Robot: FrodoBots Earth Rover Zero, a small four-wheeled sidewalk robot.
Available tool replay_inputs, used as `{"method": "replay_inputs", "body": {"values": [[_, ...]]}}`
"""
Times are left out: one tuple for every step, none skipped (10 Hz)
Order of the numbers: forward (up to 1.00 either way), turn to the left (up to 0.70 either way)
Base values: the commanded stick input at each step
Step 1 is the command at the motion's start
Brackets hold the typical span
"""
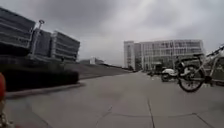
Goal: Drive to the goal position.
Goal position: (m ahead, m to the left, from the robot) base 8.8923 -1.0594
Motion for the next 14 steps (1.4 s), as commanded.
{"method": "replay_inputs", "body": {"values": [[0.70,0.00],[0.70,-0.08],[0.70,-0.35],[0.70,-0.35],[0.70,-0.35],[0.70,-0.35],[0.70,-0.35],[0.70,-0.35],[0.70,-0.35],[0.70,-0.35],[0.70,-0.35],[0.70,-0.35],[0.70,-0.35],[0.70,-0.35]]}}
